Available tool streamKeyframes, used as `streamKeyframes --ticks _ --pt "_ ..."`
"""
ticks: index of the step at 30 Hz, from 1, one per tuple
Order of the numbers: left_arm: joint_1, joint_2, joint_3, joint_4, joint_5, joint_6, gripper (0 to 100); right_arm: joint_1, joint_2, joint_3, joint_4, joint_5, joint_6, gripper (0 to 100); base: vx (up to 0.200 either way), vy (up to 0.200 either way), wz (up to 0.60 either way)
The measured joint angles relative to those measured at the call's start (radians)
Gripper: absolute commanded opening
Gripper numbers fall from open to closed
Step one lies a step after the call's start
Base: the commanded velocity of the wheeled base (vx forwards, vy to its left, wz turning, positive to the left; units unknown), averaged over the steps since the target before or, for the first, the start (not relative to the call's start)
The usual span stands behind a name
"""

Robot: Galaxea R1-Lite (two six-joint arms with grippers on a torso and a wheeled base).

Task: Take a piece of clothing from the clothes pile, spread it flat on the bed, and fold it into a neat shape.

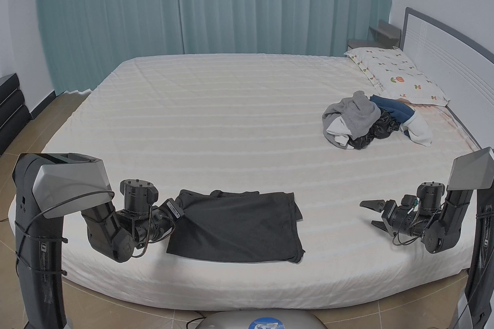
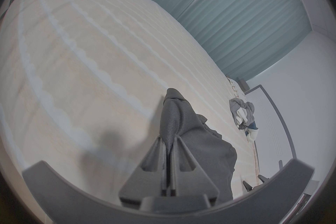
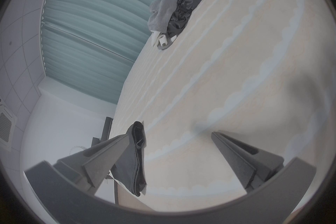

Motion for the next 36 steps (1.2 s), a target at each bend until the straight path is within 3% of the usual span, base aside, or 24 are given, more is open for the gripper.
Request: streamKeyframes --ticks 36 --pt "0.023 0.002 0.004 0.0 0.021 -0.001 0 0.0 -0.001 0.001 0.0 0.0 0.0 100 0.0 0.2 0.0"
